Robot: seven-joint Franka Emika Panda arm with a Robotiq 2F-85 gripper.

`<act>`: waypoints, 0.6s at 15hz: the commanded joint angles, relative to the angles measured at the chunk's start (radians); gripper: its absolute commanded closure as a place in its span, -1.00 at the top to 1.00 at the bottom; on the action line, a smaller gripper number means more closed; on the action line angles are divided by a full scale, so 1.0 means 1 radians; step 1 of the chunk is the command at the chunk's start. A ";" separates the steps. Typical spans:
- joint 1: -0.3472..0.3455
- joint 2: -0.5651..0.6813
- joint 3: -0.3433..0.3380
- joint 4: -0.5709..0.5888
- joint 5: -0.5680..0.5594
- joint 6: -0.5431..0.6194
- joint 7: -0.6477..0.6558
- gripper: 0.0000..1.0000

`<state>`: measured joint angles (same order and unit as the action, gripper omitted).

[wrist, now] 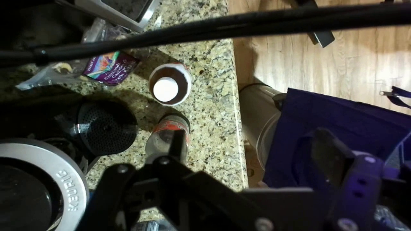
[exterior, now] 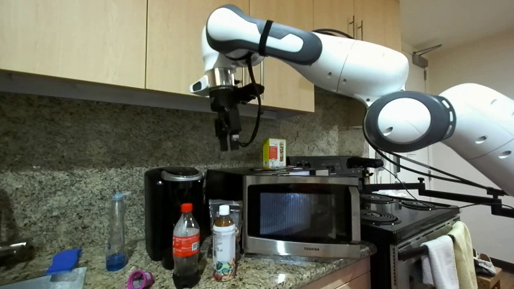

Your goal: Close the lid of the machine on the left

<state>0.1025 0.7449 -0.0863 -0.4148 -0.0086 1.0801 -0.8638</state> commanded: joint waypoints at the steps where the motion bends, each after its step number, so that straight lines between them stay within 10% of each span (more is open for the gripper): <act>1: -0.064 -0.036 0.051 0.042 0.068 -0.023 0.063 1.00; 9: -0.169 -0.097 0.131 0.042 0.074 0.067 0.218 1.00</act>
<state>-0.0631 0.6549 0.0290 -0.3605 0.0770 1.1425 -0.6487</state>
